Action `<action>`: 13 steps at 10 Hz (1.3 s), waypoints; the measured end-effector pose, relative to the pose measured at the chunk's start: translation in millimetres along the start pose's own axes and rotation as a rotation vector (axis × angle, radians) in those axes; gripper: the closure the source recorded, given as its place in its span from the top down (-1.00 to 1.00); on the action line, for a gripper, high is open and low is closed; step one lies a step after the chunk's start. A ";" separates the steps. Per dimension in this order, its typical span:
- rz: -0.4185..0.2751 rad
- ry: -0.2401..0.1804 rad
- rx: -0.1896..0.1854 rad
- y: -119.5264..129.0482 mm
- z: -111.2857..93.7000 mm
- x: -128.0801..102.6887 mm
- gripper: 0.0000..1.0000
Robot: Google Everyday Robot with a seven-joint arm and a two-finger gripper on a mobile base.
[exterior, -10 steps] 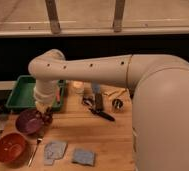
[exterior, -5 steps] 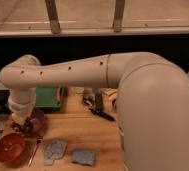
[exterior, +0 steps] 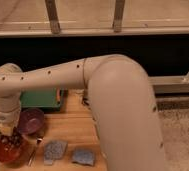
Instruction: Place grapes in red bowl
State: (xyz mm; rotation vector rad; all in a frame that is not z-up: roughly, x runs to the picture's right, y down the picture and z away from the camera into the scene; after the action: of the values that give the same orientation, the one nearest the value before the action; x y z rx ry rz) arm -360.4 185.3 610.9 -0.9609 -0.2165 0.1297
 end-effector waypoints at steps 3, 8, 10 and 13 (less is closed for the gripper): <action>0.010 0.060 -0.049 -7.8 37.5 -0.7 -1.00; 0.006 0.056 -0.117 -17.4 57.2 -12.1 -0.47; 0.005 0.044 -0.137 -19.9 61.4 -15.2 -0.08; 0.001 0.031 -0.151 -20.4 63.3 -18.0 0.49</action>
State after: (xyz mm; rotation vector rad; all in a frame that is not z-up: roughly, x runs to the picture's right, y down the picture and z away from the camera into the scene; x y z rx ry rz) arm -392.7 220.5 660.5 -1.1129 -0.1993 0.1005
